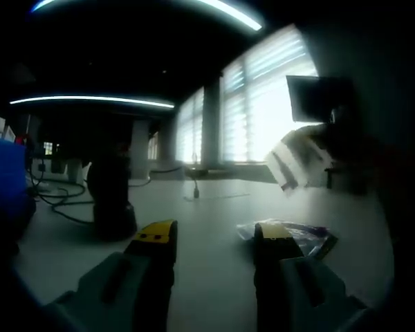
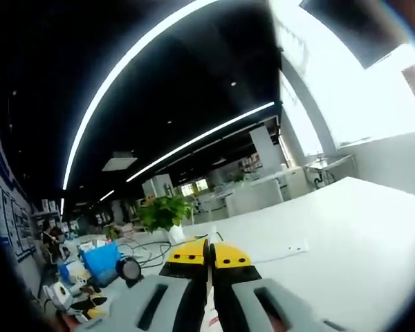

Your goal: Clip sheet goods on table flip sheet goods clip sheet goods scan sheet goods put sheet goods back to table

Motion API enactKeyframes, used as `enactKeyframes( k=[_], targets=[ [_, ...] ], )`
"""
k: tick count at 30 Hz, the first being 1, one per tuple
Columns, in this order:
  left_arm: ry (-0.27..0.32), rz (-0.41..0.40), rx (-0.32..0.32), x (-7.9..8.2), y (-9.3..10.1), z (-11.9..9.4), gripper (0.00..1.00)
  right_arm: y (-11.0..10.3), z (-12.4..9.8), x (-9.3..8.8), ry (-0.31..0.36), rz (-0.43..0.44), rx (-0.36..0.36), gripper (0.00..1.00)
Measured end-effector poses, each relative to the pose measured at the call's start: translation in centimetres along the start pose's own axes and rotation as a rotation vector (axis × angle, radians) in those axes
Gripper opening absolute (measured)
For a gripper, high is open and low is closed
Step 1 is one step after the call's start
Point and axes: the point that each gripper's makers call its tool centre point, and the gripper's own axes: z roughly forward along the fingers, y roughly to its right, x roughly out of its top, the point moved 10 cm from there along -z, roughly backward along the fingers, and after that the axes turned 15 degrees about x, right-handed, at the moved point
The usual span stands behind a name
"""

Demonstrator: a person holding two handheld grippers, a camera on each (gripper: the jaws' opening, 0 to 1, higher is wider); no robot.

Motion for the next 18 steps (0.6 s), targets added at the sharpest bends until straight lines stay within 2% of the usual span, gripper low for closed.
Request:
enactKeyframes(
  k=[6, 11, 18],
  targets=[
    [-0.001, -0.003, 0.002, 0.0, -0.1, 0.0, 0.37, -0.9, 1.8, 0.6, 0.066, -0.073, -0.011, 0.0],
    [-0.003, -0.003, 0.003, -0.1, -0.1, 0.0, 0.37, -1.6, 2.9, 0.6, 0.103, -0.096, -0.022, 0.0],
    [-0.001, -0.008, 0.004, 0.0, -0.1, 0.0, 0.37, -1.4, 5.4, 0.3, 0.109, -0.092, -0.028, 0.0]
  ],
)
